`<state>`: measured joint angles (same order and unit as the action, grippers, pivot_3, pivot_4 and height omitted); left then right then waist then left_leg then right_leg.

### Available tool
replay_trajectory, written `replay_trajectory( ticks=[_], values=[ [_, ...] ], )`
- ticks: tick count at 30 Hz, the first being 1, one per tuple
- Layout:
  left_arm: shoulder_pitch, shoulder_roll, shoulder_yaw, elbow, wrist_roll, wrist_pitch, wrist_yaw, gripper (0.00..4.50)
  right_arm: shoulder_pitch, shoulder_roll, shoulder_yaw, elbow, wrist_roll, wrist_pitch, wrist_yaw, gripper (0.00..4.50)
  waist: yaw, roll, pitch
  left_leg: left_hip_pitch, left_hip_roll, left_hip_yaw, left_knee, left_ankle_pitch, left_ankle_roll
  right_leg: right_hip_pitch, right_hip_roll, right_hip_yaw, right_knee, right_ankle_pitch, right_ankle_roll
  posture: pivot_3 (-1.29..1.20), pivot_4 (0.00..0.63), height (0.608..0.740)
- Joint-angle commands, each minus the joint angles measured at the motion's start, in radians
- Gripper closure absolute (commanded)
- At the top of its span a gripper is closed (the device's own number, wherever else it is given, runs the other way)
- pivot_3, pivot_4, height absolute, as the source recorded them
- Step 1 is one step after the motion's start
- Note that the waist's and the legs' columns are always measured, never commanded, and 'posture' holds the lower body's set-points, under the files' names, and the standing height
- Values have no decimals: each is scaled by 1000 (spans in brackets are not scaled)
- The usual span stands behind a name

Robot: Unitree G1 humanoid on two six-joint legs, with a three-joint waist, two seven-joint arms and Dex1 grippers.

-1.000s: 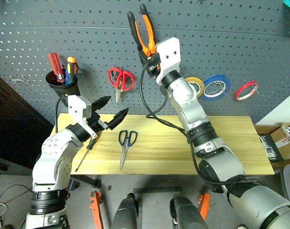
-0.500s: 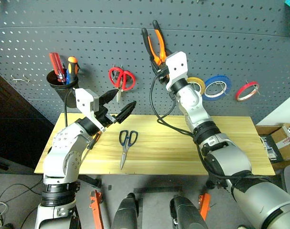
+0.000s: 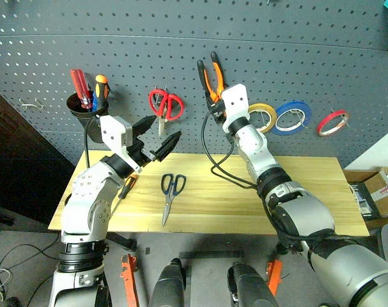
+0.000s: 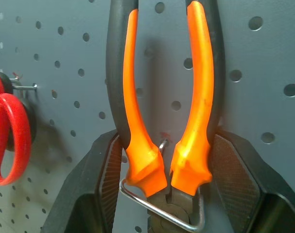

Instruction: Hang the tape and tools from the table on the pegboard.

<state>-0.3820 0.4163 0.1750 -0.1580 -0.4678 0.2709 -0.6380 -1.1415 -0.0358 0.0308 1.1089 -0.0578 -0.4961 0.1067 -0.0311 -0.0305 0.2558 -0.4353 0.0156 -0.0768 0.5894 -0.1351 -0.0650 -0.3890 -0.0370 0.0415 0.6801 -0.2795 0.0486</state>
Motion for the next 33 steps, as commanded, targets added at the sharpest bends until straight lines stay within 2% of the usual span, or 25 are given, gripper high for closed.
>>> replay_trajectory(
  ticks=[1, 4, 6, 9, 12, 17, 20, 23, 28, 33],
  values=[
    [-12, -5, 5, -8, 15, -20, 31, 7, 47, -32, -42, -100, 37, 44, 4, 1700, 3, 0, 0, 0, 0, 0, 1, 0, 0, 0, 0, 0, 0, 0, 0, 10, 214, 740],
    [8, -1, -6, -15, 35, 0, 55, 7, 141, -35, -36, -260, 48, 157, 40, 821, 4, 0, 0, 0, 0, 0, 1, 0, 0, 0, 0, 0, 0, 0, 0, 6, 213, 740],
    [33, 2, -17, -32, 57, 26, 84, 7, 254, -38, -8, -473, 65, 294, 88, 148, 0, 0, 0, 0, 0, 0, 1, 0, 0, 0, 0, 0, 0, 0, 0, 1, 213, 740],
    [93, 17, -43, -58, 115, 126, 166, 7, 481, -65, 58, -907, 154, 568, 203, 64, 0, 0, 0, 0, 0, -1, -1, 0, 0, 0, 0, -1, 0, 0, 0, -3, 213, 740],
    [166, 31, -78, -76, 182, 245, 247, 7, 707, -167, 131, -1337, 297, 852, 327, 64, -2, 1, 0, -1, 0, -1, -3, -1, 0, -2, 0, 0, 0, -1, -1, -9, 216, 740],
    [210, 7, -116, -106, 226, 515, 367, 7, 893, -305, 126, -1697, 495, 1233, 361, 64, -13, 1, 1, -2, 3, -1, -2, -1, -1, -2, 1, 0, 0, -6, 2, -31, 219, 740],
    [207, -11, -154, -85, 235, 630, 391, 7, 952, -374, 142, -1817, 564, 1424, 347, 64, -12, 1, 1, 0, 11, 2, 0, -2, -2, 0, 2, -2, 0, -9, -5, -52, 222, 740],
    [171, -26, -180, -32, 253, 710, 416, 7, 947, -369, 129, -1856, 606, 1525, 303, 64, -10, 0, 1, 0, 11, 7, 1, -2, -2, 0, 2, -2, -1, -9, -5, -62, 223, 740],
    [91, -127, -132, 129, 239, 760, 469, 7, 895, -364, 124, -1860, 594, 1576, 252, 64, -10, 0, 1, -1, 11, 11, 2, -2, -2, -1, 1, -1, -3, -8, -4, -70, 223, 740],
    [35, -159, -158, 249, 275, 718, 483, 7, 865, -366, 115, -1849, 596, 1589, 235, 64, -11, 0, 1, -6, 12, 12, 1, -3, -2, -4, 3, -1, -6, -5, 3, -82, 225, 740]
  ],
)
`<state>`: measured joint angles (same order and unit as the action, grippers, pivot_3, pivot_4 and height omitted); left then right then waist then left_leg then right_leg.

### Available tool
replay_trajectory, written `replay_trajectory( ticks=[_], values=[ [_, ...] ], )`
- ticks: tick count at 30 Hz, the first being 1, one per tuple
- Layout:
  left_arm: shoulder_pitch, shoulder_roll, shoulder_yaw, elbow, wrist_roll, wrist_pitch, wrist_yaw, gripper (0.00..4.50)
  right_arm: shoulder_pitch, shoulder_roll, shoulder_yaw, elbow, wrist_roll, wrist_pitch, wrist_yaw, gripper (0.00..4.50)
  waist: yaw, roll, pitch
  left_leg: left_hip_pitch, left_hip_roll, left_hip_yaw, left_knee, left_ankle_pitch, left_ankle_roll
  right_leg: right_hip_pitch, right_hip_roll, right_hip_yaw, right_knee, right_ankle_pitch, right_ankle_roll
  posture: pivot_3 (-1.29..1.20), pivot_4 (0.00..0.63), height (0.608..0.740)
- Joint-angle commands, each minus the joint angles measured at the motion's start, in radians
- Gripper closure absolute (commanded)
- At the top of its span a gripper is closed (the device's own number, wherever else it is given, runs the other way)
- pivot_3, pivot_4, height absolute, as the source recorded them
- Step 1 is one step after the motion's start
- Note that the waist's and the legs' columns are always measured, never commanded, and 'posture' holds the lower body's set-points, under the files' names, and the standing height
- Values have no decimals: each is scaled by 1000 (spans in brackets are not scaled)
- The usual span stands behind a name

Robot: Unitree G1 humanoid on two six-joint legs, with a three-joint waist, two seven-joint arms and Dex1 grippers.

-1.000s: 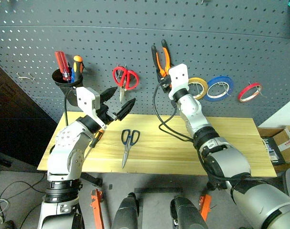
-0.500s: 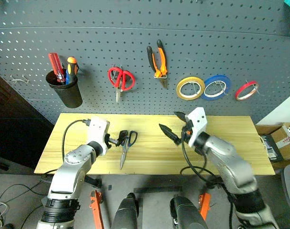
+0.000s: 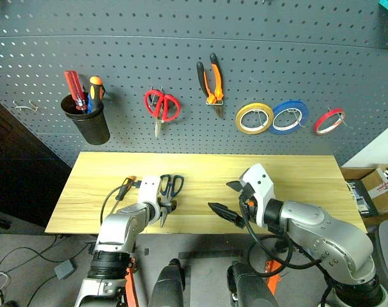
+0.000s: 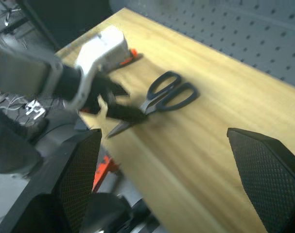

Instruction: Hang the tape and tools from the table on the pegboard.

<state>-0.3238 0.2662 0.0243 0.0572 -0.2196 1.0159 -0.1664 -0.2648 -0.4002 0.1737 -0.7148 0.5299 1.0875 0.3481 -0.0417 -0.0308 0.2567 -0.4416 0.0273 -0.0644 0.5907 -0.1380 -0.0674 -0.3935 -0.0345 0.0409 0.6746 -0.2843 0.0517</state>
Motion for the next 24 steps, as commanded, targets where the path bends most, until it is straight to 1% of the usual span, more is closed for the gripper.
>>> replay_trajectory(
  ticks=[1, 2, 3, 5, 10, 14, 15, 16, 19, 22, 24],
  values=[
    [-34, -17, 0, 59, 33, -28, 28, 7, -16, -4, -34, -24, 11, 8, -6, 64, -1, 0, 0, -2, 0, 0, 0, 0, 0, -2, 0, 0, 0, 0, 0, -86, 226, 740],
    [-41, -25, 9, 78, 36, -30, 37, 7, -19, -6, -39, -23, 13, 9, -6, 64, -1, 0, 0, -5, 0, 0, 0, 0, 0, -5, 1, 0, 1, 0, 0, -88, 225, 740],
    [-47, -26, 10, 97, 42, -38, 40, 196, -22, -7, -46, -22, 16, 12, -6, 23, -1, 0, 0, -8, 0, 0, 0, 0, 0, -9, 1, 0, 4, 0, 0, -89, 225, 740],
    [-56, -28, 19, 127, 49, -49, 47, 611, -26, -5, -64, -20, 23, 20, -6, 0, -4, 0, 0, -10, 0, 0, 1, 0, 0, -11, 1, 0, 5, 0, 0, -92, 225, 740],
    [-72, -18, 22, 181, 60, -88, 29, 2176, -33, 5, -115, -11, 45, 46, -9, 0, -10, 0, 0, -9, 0, 0, 3, 0, 0, -11, 1, 1, 5, 1, 1, -95, 225, 740],
    [-77, 6, 8, 209, 67, -120, -11, 3438, -42, 37, -173, -2, 72, 84, -36, 0, -14, 0, -1, -9, 0, 2, 3, 1, 1, -10, 1, 2, 5, 2, 3, -103, 223, 740],
    [-76, 15, 8, 216, 67, -132, -25, 3627, -43, 40, -184, -3, 77, 89, -39, 0, -14, 0, -1, -9, 1, 2, 3, 1, 1, -11, 1, 2, 5, 2, 3, -106, 221, 740],
    [-75, 22, 11, 220, 64, -141, -40, 3703, -43, 43, -195, -5, 81, 94, -43, 0, -15, 0, -1, -9, 1, 2, 3, 2, 2, -11, 1, 2, 5, 3, 3, -108, 220, 740],
    [-65, 45, 12, 211, 54, -169, -87, 3707, -41, 40, -210, -15, 93, 96, -41, 0, -17, 0, -1, -9, 1, 3, 3, 2, 2, -11, 1, 2, 5, 3, 3, -118, 219, 740],
    [-24, 87, 21, 138, 13, -223, -196, 3744, -26, 6, -214, -47, 101, 38, -3, 0, -22, 0, -1, -9, 1, 4, 3, 2, 2, -11, 1, 3, 5, 3, 2, -126, 220, 740],
    [31, 119, 36, 16, -9, -312, -258, 3995, 1, -35, -214, -109, 88, -75, 61, 0, -25, 0, -1, -9, 1, 5, 2, 2, 2, -12, 1, 3, 4, 2, 2, -128, 220, 740]
  ],
)
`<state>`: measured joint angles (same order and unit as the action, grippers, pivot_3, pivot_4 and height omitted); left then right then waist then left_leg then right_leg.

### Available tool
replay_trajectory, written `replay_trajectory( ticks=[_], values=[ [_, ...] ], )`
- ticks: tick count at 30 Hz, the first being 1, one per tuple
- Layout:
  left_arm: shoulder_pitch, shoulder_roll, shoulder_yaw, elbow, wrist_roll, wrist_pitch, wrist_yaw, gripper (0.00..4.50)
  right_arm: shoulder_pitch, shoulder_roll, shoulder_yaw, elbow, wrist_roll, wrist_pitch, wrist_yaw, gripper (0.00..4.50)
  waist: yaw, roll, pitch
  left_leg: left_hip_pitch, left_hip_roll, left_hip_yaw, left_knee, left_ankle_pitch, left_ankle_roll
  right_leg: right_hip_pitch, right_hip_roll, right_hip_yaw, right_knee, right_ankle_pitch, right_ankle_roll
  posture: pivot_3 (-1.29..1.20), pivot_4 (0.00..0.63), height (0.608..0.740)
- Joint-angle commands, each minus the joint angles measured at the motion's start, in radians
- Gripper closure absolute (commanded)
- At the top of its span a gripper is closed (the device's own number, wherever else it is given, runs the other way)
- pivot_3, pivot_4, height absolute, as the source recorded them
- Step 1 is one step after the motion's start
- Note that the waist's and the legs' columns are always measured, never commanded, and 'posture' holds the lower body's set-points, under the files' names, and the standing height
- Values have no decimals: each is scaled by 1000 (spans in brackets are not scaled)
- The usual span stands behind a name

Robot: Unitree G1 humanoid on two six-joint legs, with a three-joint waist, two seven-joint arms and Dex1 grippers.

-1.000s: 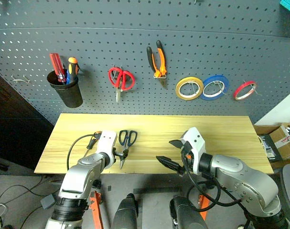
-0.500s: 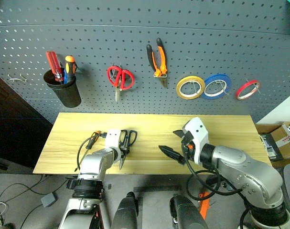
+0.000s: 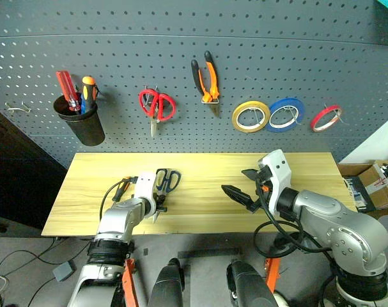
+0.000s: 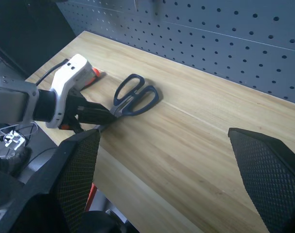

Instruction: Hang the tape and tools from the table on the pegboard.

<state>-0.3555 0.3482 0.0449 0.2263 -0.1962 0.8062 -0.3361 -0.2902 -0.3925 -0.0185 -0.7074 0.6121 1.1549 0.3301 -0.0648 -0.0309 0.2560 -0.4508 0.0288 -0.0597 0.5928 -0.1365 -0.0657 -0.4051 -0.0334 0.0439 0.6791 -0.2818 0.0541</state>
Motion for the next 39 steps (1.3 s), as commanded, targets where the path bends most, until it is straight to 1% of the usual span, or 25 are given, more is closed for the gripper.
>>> replay_trajectory(
  ticks=[1, 3, 5, 8, 11, 15, 17, 21, 29, 35, 39],
  values=[
    [95, 55, 10, -220, -35, -161, -125, 3996, 38, -58, -27, -144, 7, -192, 110, 0, -4, 0, 0, -1, 0, 0, 0, 0, 0, -1, 0, 0, -1, 0, 0, -127, 220, 740],
    [142, 86, -10, -309, -26, -251, -177, 3999, 54, -68, -44, -169, 36, -236, 139, 0, -6, 0, 0, -1, 1, 1, -2, 0, 0, -1, 0, 0, -1, 0, 0, -126, 220, 740],
    [193, 101, -12, -396, -17, -324, -195, 4000, 53, -59, -52, -173, 55, -258, 136, 0, -4, 0, 0, -1, 1, 1, -2, 0, -1, -1, 0, 0, -1, 0, -1, -125, 219, 740],
    [248, 99, 6, -514, -15, -440, -198, 4000, 40, -54, -53, -178, 72, -291, 127, 0, -4, 0, 0, -1, 1, 3, -1, 0, 0, -1, -1, 1, -2, 0, -1, -123, 219, 740],
    [271, 90, 27, -602, -12, -524, -180, 4000, 28, -70, -62, -175, 92, -302, 130, 0, -4, 0, 0, -1, 1, 6, 0, 0, 0, -1, -2, 2, -2, -2, -3, -119, 219, 740],
    [258, 87, 65, -658, 52, -637, -105, 4000, 28, -115, -77, -147, 85, -324, 144, 0, 1, 0, 0, -1, 2, 6, 0, 0, 0, -1, -2, 2, -2, -3, -5, -110, 215, 740],
    [234, 71, 96, -658, 61, -638, -52, 4001, 23, -133, -77, -126, 74, -342, 149, 0, 4, 0, 0, -1, 2, 6, 0, 0, 0, -1, -2, 2, -2, 0, 0, -102, 213, 740],
    [164, 34, 130, -600, 34, -582, 13, 4001, 3, -143, -63, -93, 62, -368, 145, 0, 6, 0, 0, -1, 2, 6, 0, 0, 0, -1, -1, 2, -2, 0, 0, -99, 211, 740],
    [79, 4, 141, -491, -31, -492, 21, 4002, -32, -163, -47, -67, 53, -383, 144, 0, 5, 0, 0, -1, 2, 6, 1, 0, 0, 0, 0, 2, -1, 0, 1, -114, 217, 740],
    [8, -3, 113, -403, -21, -513, 14, 4002, -55, -160, -49, -62, 48, -393, 134, 0, 5, 0, 0, -1, 2, 5, 1, 0, 0, 0, 0, 2, 0, 0, 1, -121, 222, 740],
    [-14, -9, 116, -367, -23, -512, 21, 4002, -99, -128, -65, -58, 68, -409, 116, 0, 2, 0, 0, -1, 2, 5, 1, 0, 0, 0, 0, 2, 0, 0, 1, -122, 223, 740]
  ],
)
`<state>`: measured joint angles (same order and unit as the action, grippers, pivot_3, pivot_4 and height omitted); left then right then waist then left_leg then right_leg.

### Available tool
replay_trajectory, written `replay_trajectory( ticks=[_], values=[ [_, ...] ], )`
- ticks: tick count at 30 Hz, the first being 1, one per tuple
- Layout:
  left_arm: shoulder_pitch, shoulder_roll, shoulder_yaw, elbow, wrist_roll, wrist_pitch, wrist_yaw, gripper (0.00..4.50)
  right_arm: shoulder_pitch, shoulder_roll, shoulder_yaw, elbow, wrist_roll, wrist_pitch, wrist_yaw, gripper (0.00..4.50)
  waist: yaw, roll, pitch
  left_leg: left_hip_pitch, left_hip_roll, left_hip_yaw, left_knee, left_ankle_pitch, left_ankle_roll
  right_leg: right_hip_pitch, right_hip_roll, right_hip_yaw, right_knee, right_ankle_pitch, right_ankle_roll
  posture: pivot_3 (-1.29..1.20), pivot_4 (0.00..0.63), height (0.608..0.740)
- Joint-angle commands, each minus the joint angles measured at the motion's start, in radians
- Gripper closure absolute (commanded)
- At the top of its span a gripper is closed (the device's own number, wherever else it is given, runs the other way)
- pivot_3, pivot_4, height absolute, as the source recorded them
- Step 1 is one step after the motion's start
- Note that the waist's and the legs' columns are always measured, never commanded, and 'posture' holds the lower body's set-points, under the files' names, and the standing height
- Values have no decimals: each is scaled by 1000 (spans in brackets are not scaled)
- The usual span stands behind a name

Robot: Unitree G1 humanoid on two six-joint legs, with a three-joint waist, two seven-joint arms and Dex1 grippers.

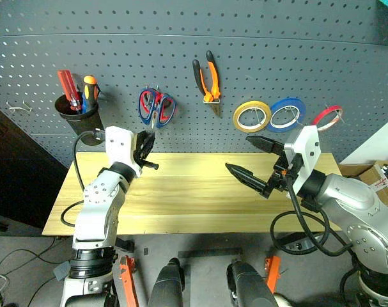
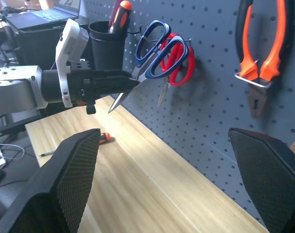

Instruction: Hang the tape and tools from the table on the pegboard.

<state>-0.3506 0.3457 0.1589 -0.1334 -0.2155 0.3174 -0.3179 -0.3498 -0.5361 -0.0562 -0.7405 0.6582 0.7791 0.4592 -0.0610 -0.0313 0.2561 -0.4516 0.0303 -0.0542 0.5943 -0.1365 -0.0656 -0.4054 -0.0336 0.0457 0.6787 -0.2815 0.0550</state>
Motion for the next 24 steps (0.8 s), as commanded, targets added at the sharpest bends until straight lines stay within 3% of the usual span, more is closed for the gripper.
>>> replay_trajectory(
  ticks=[1, 9, 15, 24],
  values=[
    [-18, -9, 4, -6, -11, -24, 0, 3652, -50, 20, -31, -26, 31, -33, -15, 0, -4, 0, 0, 0, 0, 0, 0, 0, 0, 0, 0, 0, 0, 0, 0, -122, 222, 740],
    [120, 25, 9, -37, -1, 107, 6, 1242, -27, 11, 1, -41, 50, 15, -39, 0, -14, 0, 0, 0, 0, 0, 0, 0, 0, 0, 0, 0, 0, 0, 0, -114, 227, 740],
    [188, 163, 38, 0, -13, 296, -53, 1242, -9, 50, 72, -63, 117, 255, -192, 0, -23, 0, 0, 0, 1, -1, 0, 0, 0, -1, 0, 0, 2, 0, -1, -102, 244, 740],
    [95, 381, 19, 254, -27, 460, -213, 1242, -131, 284, 141, 51, 144, 537, -409, 0, -23, 0, 1, 1, 1, -1, -1, 1, 2, -1, 0, 0, 1, 0, -2, -91, 272, 740]
  ],
)
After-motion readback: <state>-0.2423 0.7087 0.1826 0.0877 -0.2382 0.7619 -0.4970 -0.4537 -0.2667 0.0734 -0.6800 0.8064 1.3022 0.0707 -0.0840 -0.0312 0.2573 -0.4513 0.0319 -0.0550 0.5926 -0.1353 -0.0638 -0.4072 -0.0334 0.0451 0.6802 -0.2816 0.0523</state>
